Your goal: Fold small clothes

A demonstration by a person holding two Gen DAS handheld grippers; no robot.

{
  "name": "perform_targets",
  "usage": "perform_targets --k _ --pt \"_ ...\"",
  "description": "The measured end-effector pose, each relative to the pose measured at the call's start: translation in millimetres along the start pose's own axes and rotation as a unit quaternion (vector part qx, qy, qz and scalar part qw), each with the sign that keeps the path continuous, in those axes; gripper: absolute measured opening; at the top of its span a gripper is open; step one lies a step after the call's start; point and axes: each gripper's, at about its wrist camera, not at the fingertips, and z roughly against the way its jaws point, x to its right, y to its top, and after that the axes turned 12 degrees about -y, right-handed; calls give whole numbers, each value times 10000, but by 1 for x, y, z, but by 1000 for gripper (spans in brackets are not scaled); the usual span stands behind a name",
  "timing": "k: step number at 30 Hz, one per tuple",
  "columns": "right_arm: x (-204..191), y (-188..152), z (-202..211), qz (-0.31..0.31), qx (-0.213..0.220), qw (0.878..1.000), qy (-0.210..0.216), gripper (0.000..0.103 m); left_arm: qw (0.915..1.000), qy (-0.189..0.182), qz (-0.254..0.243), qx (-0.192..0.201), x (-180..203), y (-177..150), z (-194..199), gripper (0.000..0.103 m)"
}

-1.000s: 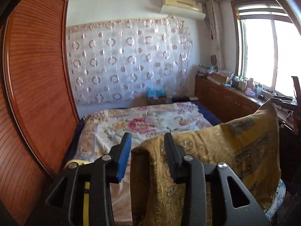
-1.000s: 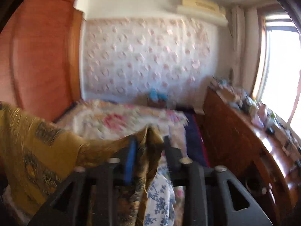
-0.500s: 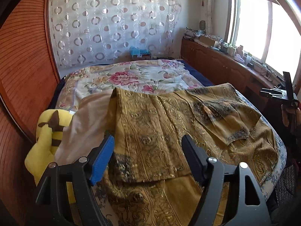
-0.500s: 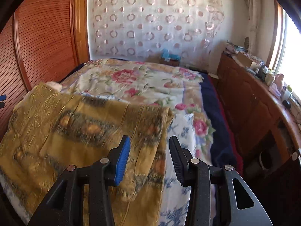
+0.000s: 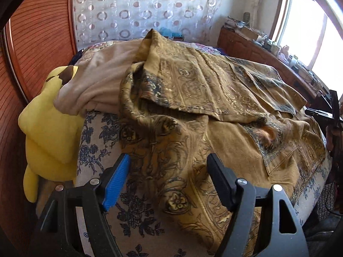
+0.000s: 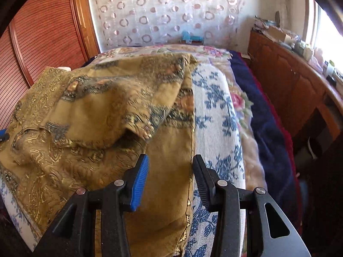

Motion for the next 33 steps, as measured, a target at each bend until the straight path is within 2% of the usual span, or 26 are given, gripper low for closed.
perform_targets --k 8,13,20,27,29,33 --pt "7 8 12 -65 167 9998 -14 45 9995 237 -156 -158 1 3 -8 75" --pt "6 18 24 -148 321 9993 140 45 9992 291 -139 -249 -2 2 -15 75" --pt "-14 40 3 -193 307 9990 246 45 9985 392 -233 -300 -2 2 -18 80" --pt "-12 33 8 -591 860 9928 594 45 9984 408 -229 -305 -1 1 -18 81" --pt "-10 31 7 -556 824 9938 503 46 9984 407 -227 -304 -1 1 -18 81" --pt "-20 33 -16 -435 340 9980 312 46 9985 406 -225 -303 -1 1 -17 82"
